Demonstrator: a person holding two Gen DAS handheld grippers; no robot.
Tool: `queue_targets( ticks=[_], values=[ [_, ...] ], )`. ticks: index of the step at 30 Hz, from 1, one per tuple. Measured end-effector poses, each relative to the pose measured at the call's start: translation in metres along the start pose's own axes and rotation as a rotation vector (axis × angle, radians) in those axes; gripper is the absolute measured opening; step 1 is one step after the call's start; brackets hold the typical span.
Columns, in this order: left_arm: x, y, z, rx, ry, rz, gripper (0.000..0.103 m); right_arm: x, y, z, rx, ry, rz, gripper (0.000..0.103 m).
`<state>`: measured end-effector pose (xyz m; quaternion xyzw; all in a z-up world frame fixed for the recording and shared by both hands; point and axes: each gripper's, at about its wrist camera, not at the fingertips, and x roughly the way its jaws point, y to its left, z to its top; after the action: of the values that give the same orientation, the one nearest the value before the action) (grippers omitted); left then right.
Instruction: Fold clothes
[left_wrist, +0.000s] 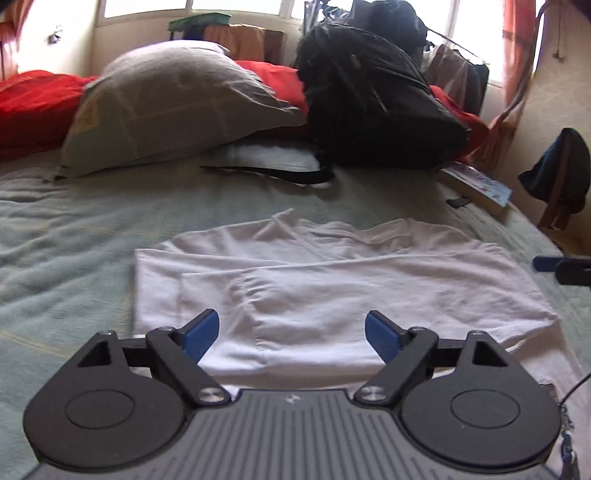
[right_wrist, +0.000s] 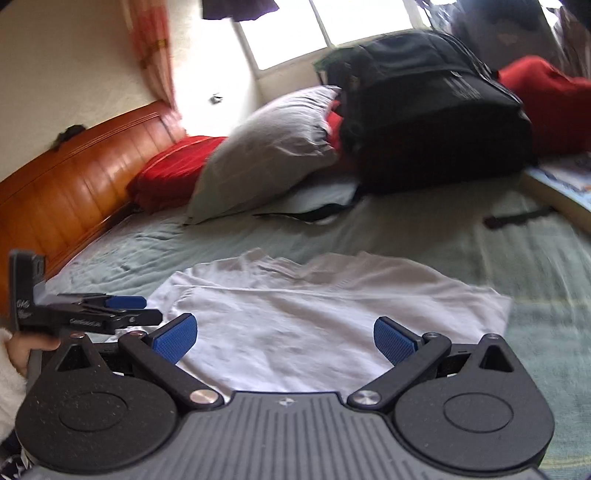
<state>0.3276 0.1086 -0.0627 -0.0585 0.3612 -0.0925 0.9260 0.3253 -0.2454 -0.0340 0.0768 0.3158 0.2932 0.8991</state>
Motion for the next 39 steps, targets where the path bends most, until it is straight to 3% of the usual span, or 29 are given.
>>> queue_targets(
  ticks=[3,6,10,15,18,20,22,26,34,39],
  values=[
    [0.016,-0.002,-0.006,0.012,0.062,0.029,0.087,-0.004,-0.01,-0.008,-0.007,0.033,-0.07,0.103],
    [0.015,-0.004,-0.01,0.038,0.061,0.055,0.087,-0.008,-0.02,-0.016,-0.013,0.066,-0.14,0.098],
    [0.004,-0.012,-0.002,0.09,0.05,0.051,0.089,-0.011,-0.032,-0.024,-0.025,0.104,-0.221,0.101],
    [0.011,-0.026,0.007,0.154,0.033,0.005,0.093,0.023,-0.027,-0.001,-0.084,0.073,-0.164,0.102],
    [0.023,-0.021,0.004,0.159,0.049,0.036,0.093,0.044,-0.028,0.012,-0.113,0.068,-0.142,0.102],
    [0.029,-0.007,-0.002,0.137,0.075,0.101,0.094,0.057,-0.048,0.008,-0.095,0.131,-0.224,0.102],
    [0.022,0.013,-0.005,0.077,0.073,0.095,0.095,0.061,-0.064,0.004,-0.079,0.181,-0.301,0.103],
    [-0.003,0.028,-0.001,0.059,0.047,0.111,0.095,0.039,-0.047,0.004,-0.09,0.15,-0.255,0.103],
    [-0.026,-0.012,-0.017,0.326,0.071,0.004,0.096,-0.006,-0.013,0.004,-0.113,0.087,-0.162,0.103],
    [-0.044,0.0,-0.028,0.302,0.088,0.026,0.096,-0.021,-0.003,-0.009,-0.116,0.101,-0.179,0.103]
  ],
)
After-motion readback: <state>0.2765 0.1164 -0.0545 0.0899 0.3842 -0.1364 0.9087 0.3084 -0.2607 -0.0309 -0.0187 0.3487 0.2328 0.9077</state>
